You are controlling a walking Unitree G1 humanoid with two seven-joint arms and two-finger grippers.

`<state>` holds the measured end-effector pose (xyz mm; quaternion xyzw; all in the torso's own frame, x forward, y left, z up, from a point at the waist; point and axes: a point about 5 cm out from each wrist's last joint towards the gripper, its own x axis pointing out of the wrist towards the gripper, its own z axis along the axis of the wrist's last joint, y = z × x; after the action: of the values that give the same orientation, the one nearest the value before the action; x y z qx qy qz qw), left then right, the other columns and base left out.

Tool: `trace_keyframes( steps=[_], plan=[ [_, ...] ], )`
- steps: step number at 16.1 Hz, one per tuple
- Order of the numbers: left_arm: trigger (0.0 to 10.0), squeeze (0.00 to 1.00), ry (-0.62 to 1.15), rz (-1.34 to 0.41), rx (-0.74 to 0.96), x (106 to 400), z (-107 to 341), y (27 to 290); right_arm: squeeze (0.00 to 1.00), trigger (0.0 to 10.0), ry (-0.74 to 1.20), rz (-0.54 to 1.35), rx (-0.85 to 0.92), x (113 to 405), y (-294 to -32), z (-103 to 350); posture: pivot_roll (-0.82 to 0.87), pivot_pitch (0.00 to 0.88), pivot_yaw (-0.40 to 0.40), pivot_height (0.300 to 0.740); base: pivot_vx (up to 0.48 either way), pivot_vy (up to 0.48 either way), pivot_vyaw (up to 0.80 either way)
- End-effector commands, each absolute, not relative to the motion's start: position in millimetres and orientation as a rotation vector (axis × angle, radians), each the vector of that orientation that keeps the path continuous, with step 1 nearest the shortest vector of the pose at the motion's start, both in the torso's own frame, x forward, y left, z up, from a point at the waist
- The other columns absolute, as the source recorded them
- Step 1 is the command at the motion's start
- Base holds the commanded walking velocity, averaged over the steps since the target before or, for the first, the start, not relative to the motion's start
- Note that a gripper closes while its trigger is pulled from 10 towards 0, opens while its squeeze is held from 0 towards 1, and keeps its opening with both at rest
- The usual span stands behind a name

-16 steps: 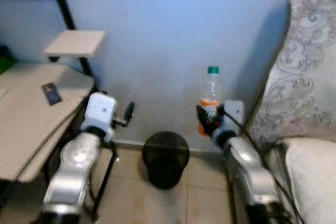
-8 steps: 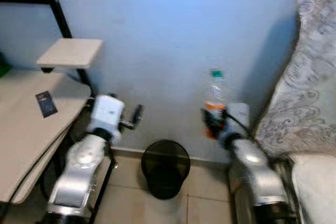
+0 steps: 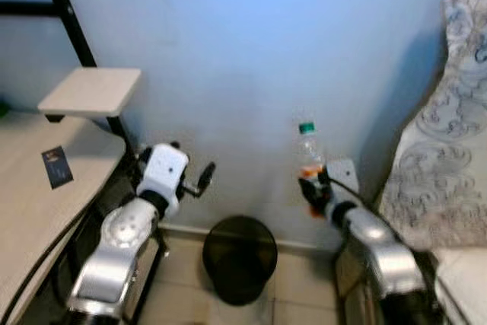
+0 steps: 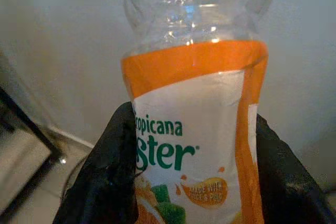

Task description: Clean up the room

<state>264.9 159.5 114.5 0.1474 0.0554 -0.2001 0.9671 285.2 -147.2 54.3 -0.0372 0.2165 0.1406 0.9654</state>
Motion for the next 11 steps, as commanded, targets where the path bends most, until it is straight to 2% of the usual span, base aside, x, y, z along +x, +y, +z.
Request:
trace_keyframes(
  steps=[1, 5, 8, 11],
  plan=[
    [10.0, 0.03, 0.157, -0.484, 0.355, 264.0, 109.8, 160.4, 0.0, 10.0, 0.507, 0.404, -0.163, 289.5, -133.8, 46.8, 0.09, 0.0, 0.017, 0.74, 0.0, 0.0, 0.0],
    [10.0, 0.02, 0.29, -0.728, 0.417, 251.8, 95.9, 156.7, 0.0, 10.0, 0.646, 0.494, -0.329, 298.9, -134.3, 24.6, 0.09, 0.0, 0.012, 0.74, 0.0, 0.0, 0.0],
    [10.0, 0.03, 0.398, -0.828, 0.475, 246.2, 87.8, 164.8, 0.0, 10.0, 0.7, 0.508, -0.381, 306.8, -125.5, 15.6, 0.09, 0.0, 0.01, 0.74, 0.0, 0.0, 0.0],
    [10.0, 0.03, 0.432, -0.849, 0.509, 246.3, 87.2, 169.9, 0.0, 10.0, 0.675, 0.454, -0.331, 317.2, -113.4, 20.3, 0.09, 0.0, 0.007, 0.74, 0.0, 0.0, 0.0]
  ],
)
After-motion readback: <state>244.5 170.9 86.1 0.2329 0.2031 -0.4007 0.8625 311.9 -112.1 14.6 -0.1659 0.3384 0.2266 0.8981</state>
